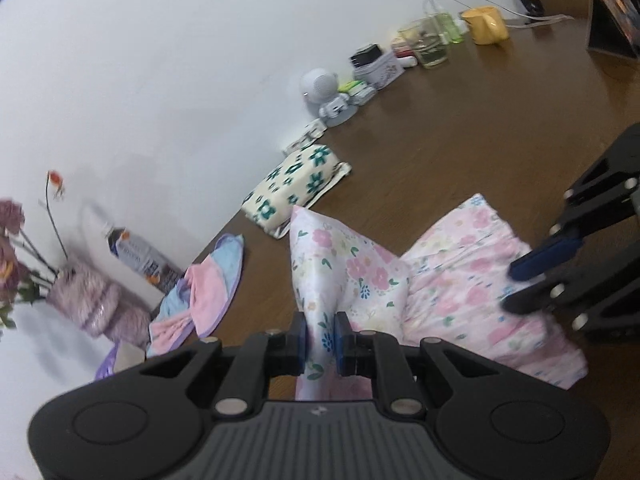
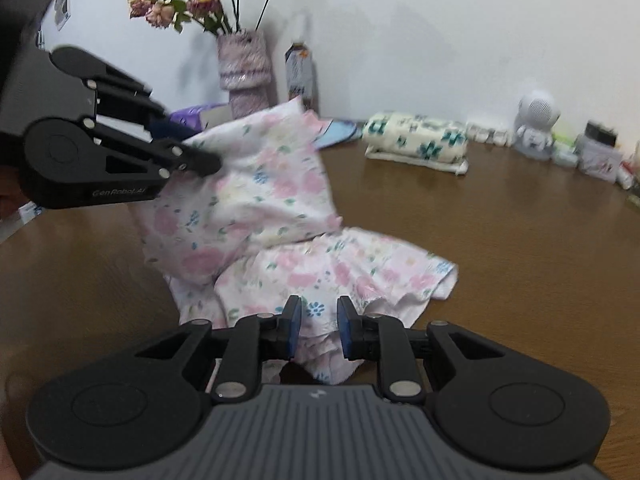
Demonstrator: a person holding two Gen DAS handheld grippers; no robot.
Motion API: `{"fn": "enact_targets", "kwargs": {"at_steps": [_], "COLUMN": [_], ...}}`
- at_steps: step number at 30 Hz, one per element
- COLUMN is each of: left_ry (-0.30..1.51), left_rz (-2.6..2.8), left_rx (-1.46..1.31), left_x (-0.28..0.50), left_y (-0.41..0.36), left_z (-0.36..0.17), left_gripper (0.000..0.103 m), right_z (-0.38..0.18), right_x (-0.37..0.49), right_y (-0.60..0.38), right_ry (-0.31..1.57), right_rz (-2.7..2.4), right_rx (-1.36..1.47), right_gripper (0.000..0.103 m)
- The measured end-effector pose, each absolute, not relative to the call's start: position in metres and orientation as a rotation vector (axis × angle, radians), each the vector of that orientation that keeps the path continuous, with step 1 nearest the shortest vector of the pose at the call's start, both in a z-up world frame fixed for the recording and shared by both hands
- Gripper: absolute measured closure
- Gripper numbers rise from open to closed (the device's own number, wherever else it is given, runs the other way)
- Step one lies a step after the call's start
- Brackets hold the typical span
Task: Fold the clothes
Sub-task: 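Grasp the folded dress edge with the left gripper and fold it over the rest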
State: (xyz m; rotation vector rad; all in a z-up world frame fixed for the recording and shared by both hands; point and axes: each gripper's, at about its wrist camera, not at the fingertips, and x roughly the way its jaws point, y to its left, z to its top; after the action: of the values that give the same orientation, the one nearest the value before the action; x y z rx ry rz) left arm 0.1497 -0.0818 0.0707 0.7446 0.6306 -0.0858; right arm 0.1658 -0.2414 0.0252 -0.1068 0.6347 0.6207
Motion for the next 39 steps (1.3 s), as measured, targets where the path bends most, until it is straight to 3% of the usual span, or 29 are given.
{"fn": "enact_targets", "kwargs": {"at_steps": [8,19,22,30,33,35,39], "left_ry": [0.601,0.522,0.533,0.557,0.551,0.545,0.469], "left_rz": [-0.100,-0.115,-0.140,-0.159,-0.191,-0.237,-0.242], "left_rx": [0.872,1.271,1.293,1.252,1.202,1.140,0.970], "left_x": [0.138,0.112,0.112,0.117,0.111,0.104,0.083], "left_y": [-0.131,-0.186,-0.196,-0.204,-0.205,-0.205,-0.185], "left_z": [0.050,-0.014,-0.026,-0.030,-0.021,-0.010,0.029], "left_gripper": [0.089,0.086,0.082,0.081,0.072,0.056,0.052], "right_z": [0.018,0.023,0.020,0.012,0.010,0.009,0.011], "right_x": [0.168,0.171,0.174,0.181,0.183,0.183,0.183], "right_y": [-0.253,-0.325,-0.335,-0.342,-0.342,-0.342,-0.344], "right_ry": [0.666,0.656,0.662,0.688,0.697,0.703,0.691], "right_rz": [0.695,0.640,0.609,0.583,0.576,0.570,0.559], "right_rx": [-0.033,0.098,0.112,0.113,0.115,0.117,0.136], "right_gripper": [0.083,0.083,0.083,0.083,0.083,0.083,0.083]}}
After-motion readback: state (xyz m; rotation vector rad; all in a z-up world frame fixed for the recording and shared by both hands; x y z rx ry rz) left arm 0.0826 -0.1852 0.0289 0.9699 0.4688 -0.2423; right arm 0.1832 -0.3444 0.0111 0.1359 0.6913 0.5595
